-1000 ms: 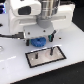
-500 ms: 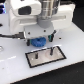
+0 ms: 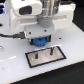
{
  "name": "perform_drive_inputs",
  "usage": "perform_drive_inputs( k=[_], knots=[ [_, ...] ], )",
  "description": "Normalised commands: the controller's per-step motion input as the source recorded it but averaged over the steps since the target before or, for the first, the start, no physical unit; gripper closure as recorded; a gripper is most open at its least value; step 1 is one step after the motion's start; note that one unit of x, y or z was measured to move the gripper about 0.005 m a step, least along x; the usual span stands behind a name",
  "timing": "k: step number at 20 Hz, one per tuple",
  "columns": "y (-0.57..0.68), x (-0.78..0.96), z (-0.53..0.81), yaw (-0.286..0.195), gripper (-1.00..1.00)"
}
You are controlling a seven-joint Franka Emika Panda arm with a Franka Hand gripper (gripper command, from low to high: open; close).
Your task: Insert the blue gear onto the right peg, followed by the red gear
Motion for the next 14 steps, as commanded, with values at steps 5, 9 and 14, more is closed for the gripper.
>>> perform_drive_inputs(
  k=[5,9,14],
  knots=[
    [0.08,0.25,0.43,0.000,1.00],
    [0.07,0.45,0.34,0.000,1.00],
    [0.05,0.53,0.37,0.000,1.00]
  ],
)
